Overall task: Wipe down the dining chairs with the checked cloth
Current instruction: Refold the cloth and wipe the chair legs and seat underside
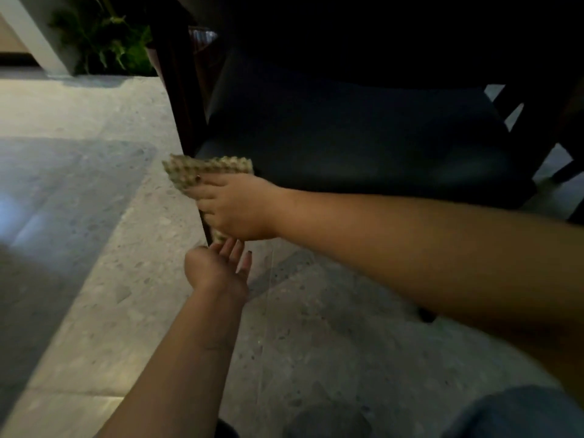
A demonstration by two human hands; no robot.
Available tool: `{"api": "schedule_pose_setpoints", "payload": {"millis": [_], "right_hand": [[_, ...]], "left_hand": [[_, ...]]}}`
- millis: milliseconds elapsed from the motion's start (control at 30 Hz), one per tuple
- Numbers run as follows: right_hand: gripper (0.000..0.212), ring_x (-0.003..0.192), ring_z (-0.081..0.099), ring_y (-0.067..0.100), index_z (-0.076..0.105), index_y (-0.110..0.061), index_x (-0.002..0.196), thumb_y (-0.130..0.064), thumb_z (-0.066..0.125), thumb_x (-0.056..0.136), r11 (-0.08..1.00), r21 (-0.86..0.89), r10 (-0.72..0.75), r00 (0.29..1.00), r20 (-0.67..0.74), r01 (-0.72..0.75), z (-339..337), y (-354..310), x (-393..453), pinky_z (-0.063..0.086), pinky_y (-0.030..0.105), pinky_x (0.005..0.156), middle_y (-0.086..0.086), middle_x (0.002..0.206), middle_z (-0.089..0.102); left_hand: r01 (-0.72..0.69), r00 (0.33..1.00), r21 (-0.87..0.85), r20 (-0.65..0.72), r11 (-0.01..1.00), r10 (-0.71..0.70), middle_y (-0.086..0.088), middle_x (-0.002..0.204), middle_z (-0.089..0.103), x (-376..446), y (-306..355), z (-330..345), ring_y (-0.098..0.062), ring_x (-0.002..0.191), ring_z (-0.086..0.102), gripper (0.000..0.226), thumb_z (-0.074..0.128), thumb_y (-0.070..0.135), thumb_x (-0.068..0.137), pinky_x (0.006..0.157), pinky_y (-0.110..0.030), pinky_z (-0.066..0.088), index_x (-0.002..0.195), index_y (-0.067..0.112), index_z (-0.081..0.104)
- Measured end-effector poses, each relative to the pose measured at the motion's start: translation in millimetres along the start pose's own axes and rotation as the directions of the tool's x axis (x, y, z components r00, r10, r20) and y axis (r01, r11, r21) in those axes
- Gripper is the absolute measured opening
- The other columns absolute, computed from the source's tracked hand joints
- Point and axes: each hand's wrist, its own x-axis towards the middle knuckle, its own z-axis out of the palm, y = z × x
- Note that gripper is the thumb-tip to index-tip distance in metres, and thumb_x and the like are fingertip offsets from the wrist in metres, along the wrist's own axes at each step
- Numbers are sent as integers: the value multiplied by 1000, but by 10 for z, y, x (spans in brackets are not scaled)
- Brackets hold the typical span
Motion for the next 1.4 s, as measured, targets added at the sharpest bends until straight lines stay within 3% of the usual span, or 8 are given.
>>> {"api": "schedule_pose_setpoints", "payload": {"millis": [433, 600, 733, 833, 933, 1067, 1200, 1400], "right_hand": [[41, 145, 18, 30, 48, -7, 135, -20, 31, 100, 999, 49, 5, 1000, -17, -4, 128, -151, -62, 3, 42, 118, 12, 146, 43], [27, 120, 55, 28, 68, -7, 108, -21, 57, 87, 972, 168, -154, 986, -68, 164, 289, -144, -816, 36, 43, 109, 10, 114, 67], [25, 92, 66, 25, 72, -15, 89, -20, 69, 64, 852, 512, 210, 965, -154, -104, 404, -437, -1278, 51, 35, 88, 5, 91, 71], [37, 112, 59, 22, 67, -15, 113, -23, 50, 80, 153, 916, 716, 680, 157, -372, 298, -822, -1528, 43, 41, 104, 4, 116, 67], [31, 97, 66, 20, 70, -17, 98, -8, 40, 95, -595, 789, 803, 68, 592, 152, 103, -706, -1802, 50, 47, 95, 0, 100, 72], [36, 88, 69, 14, 67, -12, 101, 5, 36, 92, -473, 741, 507, -540, 672, 477, 173, -334, -2390, 56, 38, 87, -1, 94, 70], [29, 90, 67, 19, 58, -5, 120, -13, 38, 100, -130, 728, 307, -670, 675, 674, 483, -88, -2826, 55, 28, 70, 7, 108, 66], [58, 123, 52, 20, 43, -18, 141, 7, 37, 89, -642, 661, 343, -625, 701, 390, 759, -57, -2333, 40, 32, 107, 3, 135, 53]], "left_hand": [[-123, 992, 66, -34, 990, 125, -8, 127, 61, 61, 301, 9, -21, 111, 59, 40, 26, 25, 101, 105, -38, 42, 127, 11, 54], [-30, 990, 225, 144, 974, -3, -11, 137, 55, 38, 224, 51, -27, 125, 53, 47, 39, 27, 99, 107, -42, 39, 143, 11, 42], [29, 890, 278, 429, 960, -151, -13, 121, 63, -59, 89, 158, -33, 107, 66, 43, 58, 26, 92, 97, -49, 49, 133, 16, 50], [-39, 833, 365, 527, 930, -172, -12, 120, 64, -83, -75, 247, -33, 106, 66, 41, 61, 28, 92, 92, -47, 52, 130, 21, 50], [-77, 825, 309, 553, 948, -113, -12, 116, 64, -72, -176, 339, -34, 110, 64, 20, 56, 24, 96, 94, -49, 51, 116, 23, 56], [-104, 813, 263, 577, 959, -71, -10, 114, 65, -39, -236, 360, -29, 107, 65, 15, 55, 22, 96, 96, -49, 50, 111, 23, 58], [-94, 818, 262, 570, 960, -75, -11, 125, 61, -27, -247, 337, -30, 113, 63, 20, 56, 26, 96, 101, -47, 47, 116, 22, 55], [-17, 794, 201, 598, 979, -109, -3, 92, 74, -79, -250, 306, -20, 102, 70, 14, 54, 10, 94, 103, -42, 47, 105, 15, 61]]}}
